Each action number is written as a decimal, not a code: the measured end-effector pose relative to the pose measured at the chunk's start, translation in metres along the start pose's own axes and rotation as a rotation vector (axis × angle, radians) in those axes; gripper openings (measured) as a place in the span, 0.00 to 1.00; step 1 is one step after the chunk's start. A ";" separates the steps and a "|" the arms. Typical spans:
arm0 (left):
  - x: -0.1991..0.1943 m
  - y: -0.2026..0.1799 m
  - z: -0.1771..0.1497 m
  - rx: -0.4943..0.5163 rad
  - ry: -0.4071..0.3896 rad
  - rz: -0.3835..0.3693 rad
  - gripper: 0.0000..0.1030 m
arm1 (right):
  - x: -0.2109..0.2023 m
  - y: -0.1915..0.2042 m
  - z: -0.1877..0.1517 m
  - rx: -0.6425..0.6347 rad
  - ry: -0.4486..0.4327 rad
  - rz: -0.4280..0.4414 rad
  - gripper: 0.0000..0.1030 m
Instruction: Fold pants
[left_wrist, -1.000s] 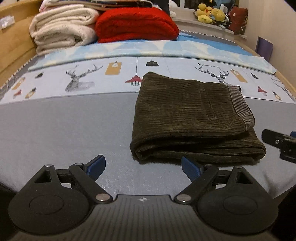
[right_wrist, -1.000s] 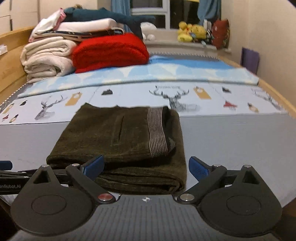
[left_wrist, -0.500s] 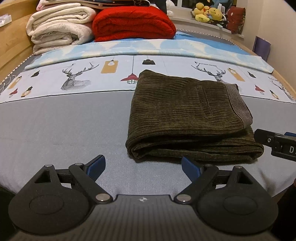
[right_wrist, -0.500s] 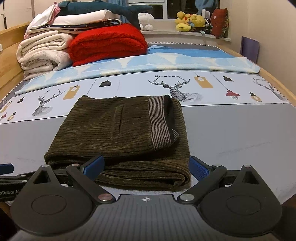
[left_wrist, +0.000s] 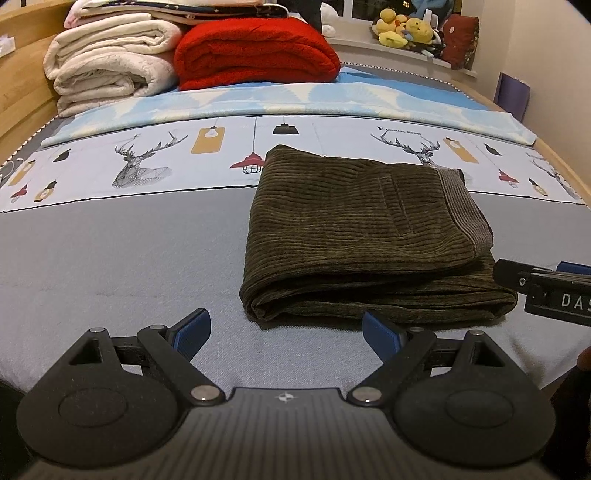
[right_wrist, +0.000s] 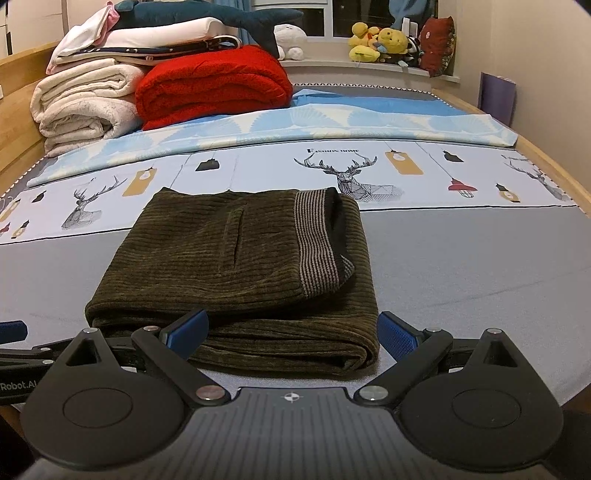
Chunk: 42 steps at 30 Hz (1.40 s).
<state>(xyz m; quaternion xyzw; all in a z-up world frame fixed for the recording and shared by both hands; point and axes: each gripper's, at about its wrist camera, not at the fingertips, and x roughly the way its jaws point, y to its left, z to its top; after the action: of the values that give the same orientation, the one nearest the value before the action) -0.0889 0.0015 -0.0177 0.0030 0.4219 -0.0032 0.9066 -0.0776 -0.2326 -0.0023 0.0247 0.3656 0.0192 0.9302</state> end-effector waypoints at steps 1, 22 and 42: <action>0.000 0.000 0.000 0.000 -0.001 0.000 0.90 | 0.000 0.000 0.000 -0.001 0.001 0.000 0.95; 0.000 0.000 0.000 0.006 -0.007 -0.008 0.90 | 0.000 0.000 0.000 -0.003 0.001 -0.001 0.95; 0.000 0.001 0.000 0.014 -0.006 -0.016 0.90 | 0.004 0.002 -0.002 -0.012 0.010 -0.010 0.95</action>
<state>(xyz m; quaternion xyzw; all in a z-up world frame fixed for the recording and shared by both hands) -0.0888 0.0026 -0.0182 0.0058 0.4192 -0.0135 0.9078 -0.0764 -0.2301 -0.0061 0.0171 0.3702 0.0167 0.9287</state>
